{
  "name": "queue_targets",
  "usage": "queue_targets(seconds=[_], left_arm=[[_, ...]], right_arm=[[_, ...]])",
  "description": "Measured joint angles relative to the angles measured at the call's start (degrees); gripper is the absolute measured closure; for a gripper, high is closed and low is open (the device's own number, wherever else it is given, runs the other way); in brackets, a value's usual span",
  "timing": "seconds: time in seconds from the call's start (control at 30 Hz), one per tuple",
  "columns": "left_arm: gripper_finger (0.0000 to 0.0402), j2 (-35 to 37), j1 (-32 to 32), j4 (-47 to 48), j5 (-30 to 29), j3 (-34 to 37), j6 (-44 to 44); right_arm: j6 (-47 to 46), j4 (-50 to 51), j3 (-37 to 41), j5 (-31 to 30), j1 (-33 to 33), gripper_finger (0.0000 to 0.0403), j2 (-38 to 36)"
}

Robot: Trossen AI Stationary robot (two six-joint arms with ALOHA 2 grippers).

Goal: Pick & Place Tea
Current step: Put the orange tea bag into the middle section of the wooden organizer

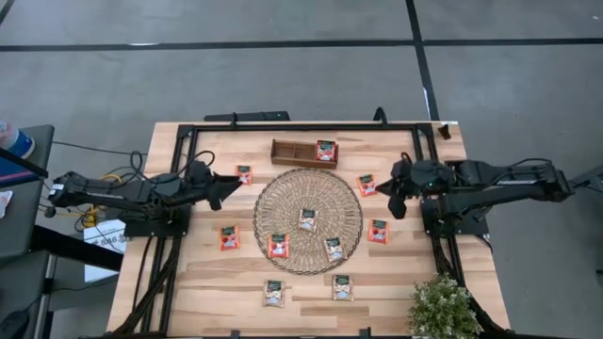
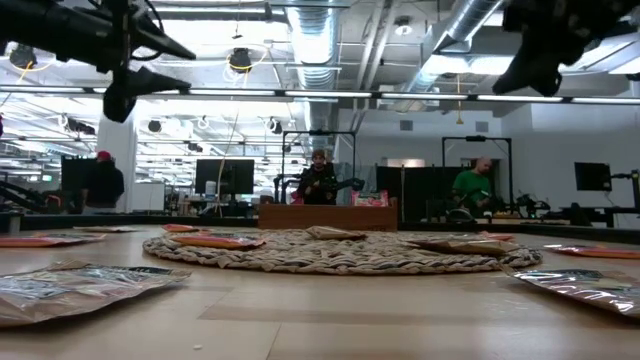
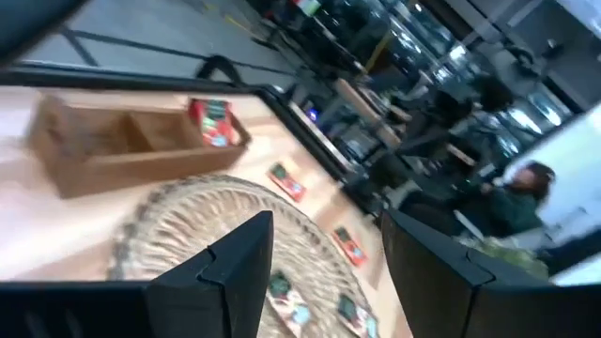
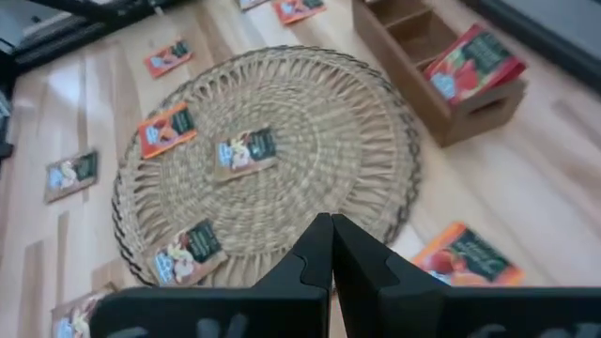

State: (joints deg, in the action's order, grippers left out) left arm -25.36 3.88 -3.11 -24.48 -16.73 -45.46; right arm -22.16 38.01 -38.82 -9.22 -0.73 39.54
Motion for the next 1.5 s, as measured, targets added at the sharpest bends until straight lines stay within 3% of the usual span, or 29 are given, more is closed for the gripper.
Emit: queue_targets(seconds=[0.23, 0.37, 0.53, 0.7, 0.97, 1.33, 1.5], left_arm=[[0.0208, -12.2, 0.0, 1.4, 2.3, -6.1, 0.9], [0.0208, -19.4, 0.0, 5.2, 5.6, -9.7, 0.8], [0.0208, -26.5, 0.0, 11.1, 6.6, -12.8, 0.9], [0.0208, -29.3, 0.0, 11.5, 6.7, -13.0, 1.0], [0.0208, -29.4, 0.0, 11.6, 7.6, -13.0, 1.0], [0.0208, -29.4, 0.0, 12.1, 8.4, -13.0, 4.2], [0.0208, -29.4, 0.0, 12.3, 8.4, -13.0, 5.4]], right_arm=[[-1.9, -3.2, 5.2, 2.7, -2.0, 0.0403, -0.2], [-1.9, 0.2, 5.4, 6.4, -2.9, 0.0403, 3.2], [-1.7, 2.4, 5.4, 6.3, -2.2, 0.0403, 9.0], [2.5, 2.7, 3.1, 6.3, 0.7, 0.0403, 15.9], [17.9, 9.8, -8.2, 6.1, 9.1, 0.0396, 26.4], [38.9, 12.9, -13.7, 6.3, 19.8, 0.0266, 37.4], [43.3, 12.5, -13.7, 6.3, 22.9, 0.022, 42.4]])
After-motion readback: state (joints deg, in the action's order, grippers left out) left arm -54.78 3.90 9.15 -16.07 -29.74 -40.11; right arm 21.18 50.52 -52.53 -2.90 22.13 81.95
